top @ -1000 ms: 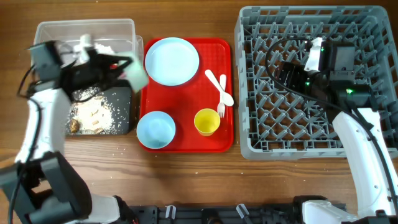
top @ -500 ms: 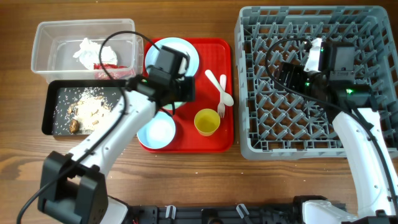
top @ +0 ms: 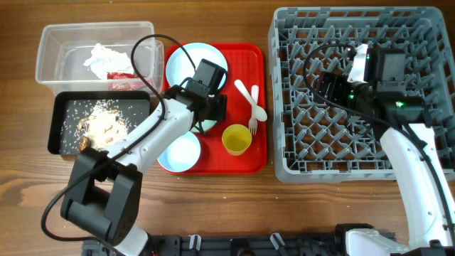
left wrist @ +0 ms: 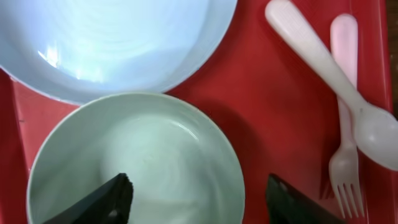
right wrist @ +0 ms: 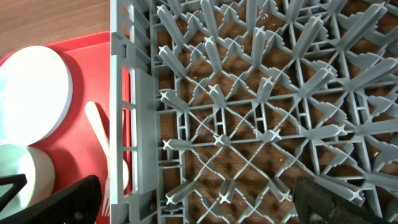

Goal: Sort waste into correct bins and load items into the dishwasher rack
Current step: 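Return the green bowl to the red tray and grasp the yellow cup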

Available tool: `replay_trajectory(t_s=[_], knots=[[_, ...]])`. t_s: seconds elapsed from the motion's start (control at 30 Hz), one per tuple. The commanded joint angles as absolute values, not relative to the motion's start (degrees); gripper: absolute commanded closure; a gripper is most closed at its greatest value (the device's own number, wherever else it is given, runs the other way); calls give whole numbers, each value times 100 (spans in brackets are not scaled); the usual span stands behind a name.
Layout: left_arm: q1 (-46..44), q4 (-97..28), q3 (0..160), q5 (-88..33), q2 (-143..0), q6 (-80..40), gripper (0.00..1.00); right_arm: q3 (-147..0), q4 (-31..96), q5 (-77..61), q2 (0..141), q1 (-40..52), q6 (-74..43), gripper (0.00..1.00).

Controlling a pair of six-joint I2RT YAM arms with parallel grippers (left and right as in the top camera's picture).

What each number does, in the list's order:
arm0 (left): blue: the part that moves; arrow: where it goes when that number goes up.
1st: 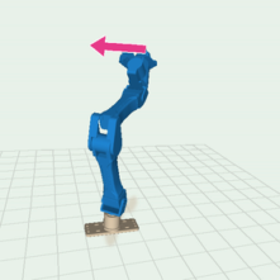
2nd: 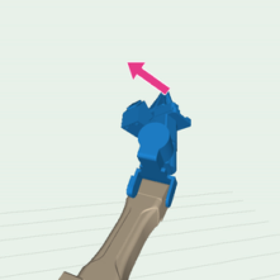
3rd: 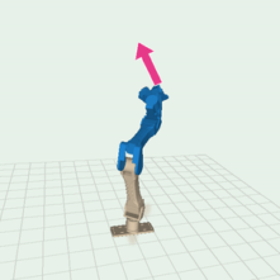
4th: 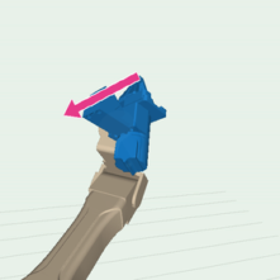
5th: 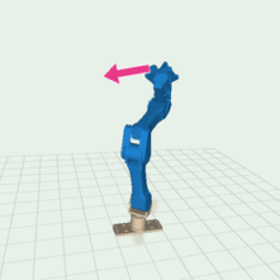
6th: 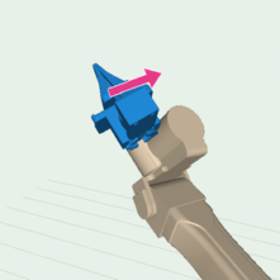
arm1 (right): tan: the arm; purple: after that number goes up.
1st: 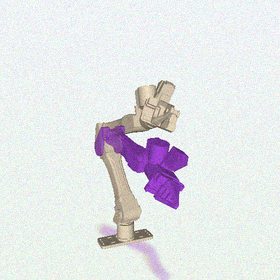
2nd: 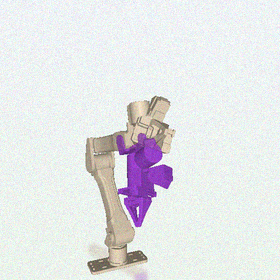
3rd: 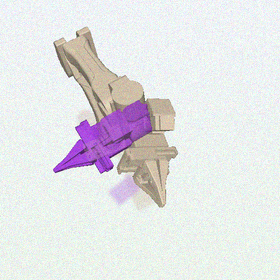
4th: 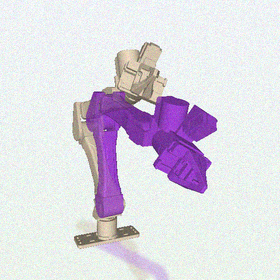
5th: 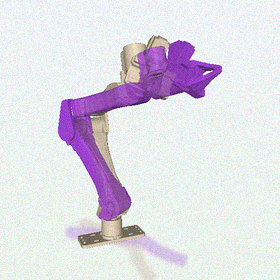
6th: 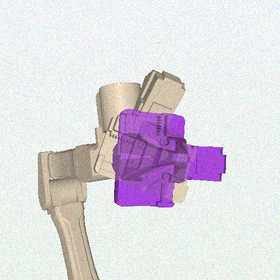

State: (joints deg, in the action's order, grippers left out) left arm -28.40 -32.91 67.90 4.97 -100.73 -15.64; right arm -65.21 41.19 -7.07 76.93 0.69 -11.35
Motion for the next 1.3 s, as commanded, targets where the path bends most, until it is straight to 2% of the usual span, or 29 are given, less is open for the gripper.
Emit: replay_trajectory(t_s=[0.0,0.23,0.47,0.53,0.6,0.67,0.87,0.93,0.97,1.17,1.27], knots=[[-2838,-3527,7107,-8,-9832,-1511,28,-6626,4128,-775,7743,78,-1201,0],[-2840,-3879,7161,-1752,-9609,-1063,28,-6626,4125,-777,7743,78,-1201,0],[-2991,-4344,7000,-1647,-9835,-875,30,-6626,4125,-777,7743,78,-1203,0],[-3020,-4372,6921,-1649,-9935,-878,36,-6626,4132,-775,7743,78,-1201,0],[-3052,-4403,6921,-1649,-10031,-878,47,-6626,4139,-775,7743,78,-1203,0],[-3114,-4388,6921,-1649,-10143,-878,65,-6626,4139,-775,7743,78,-1201,0],[-3166,-4370,6921,-1647,-10224,-875,71,-6626,4145,-775,7743,78,-1203,0],[-3166,-4340,6921,-1647,-10226,-878,83,-6626,4143,-775,7743,78,-1201,0],[-3166,-4313,6921,-1647,-10226,-875,95,-6626,4143,-775,7743,78,-1201,0],[-3100,-4292,6934,-1726,-10204,-1055,96,-6626,4139,-797,7743,78,-1203,0],[-2792,-4292,7008,-2381,-10119,-1114,96,-6626,4121,-1090,7743,78,-1201,0]])
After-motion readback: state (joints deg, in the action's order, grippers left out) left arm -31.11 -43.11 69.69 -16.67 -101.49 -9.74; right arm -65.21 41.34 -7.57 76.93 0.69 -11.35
